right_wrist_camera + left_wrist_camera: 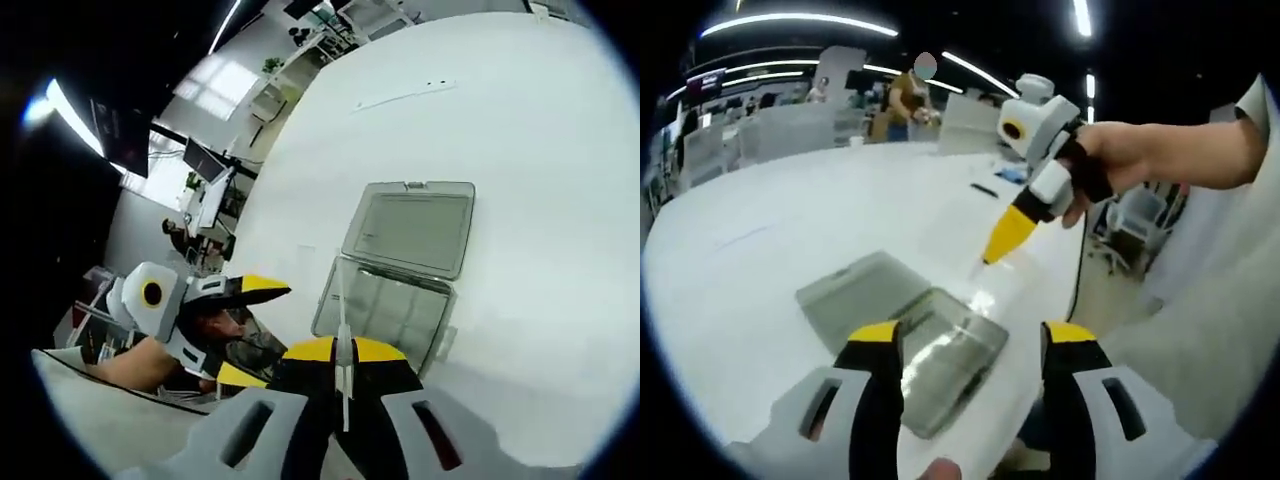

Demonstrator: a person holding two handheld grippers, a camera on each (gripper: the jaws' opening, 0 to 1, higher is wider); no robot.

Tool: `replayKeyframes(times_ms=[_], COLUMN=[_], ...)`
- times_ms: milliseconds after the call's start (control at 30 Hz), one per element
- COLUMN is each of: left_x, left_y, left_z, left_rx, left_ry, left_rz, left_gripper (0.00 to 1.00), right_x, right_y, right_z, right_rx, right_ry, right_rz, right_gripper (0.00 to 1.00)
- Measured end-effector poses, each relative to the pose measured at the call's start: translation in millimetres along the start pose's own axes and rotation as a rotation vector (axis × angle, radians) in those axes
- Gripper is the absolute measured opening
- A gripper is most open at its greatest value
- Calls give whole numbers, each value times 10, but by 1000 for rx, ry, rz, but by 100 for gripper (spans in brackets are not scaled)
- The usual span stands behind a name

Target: Insert the divider into the dual guide fixture by aligning both edges with the guide slots and pushing it downward to the bottom, including one-sided entry, uneven engagement, binding, and posture correction.

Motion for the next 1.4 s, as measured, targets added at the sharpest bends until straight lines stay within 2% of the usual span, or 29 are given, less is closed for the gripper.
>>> replayKeyframes(times_ms=[167,300,433,667,933,1400], left_x=[-3,-9,-7,-9,-5,-1], left_y=[-20,-18,-17,-22,-56,-150], left_z=[-9,-11,-12,-16,-42,-105], left_rx=[15,16,16,16,25,47], left_ry=[16,21,29,45,67,83], left_rz=[7,8,8,11,19,32], left_gripper=[53,54,54,54,56,56], right_x=[10,21,20,39,41,69], right_y=[9,12,34,43,68,43], right_z=[13,18,14,24,100,309], right_rx=[11,31,24,49,71,126], right_ry=[-23,-68,-74,-121,-139,-246], right_rz=[39,33,47,84,124,138], right_gripper=[0,0,0,0,0,0])
Point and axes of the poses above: the point that each gripper's makers call its tool centre point, and the gripper's own axes: z roughly forward along the fingers, x roughly to its left, y roughly out of its top, the point moved 9 cm from there along -z, roughly backward along the fingers, and after that the axes turned 1 degree about x, right-handed, at the moved point
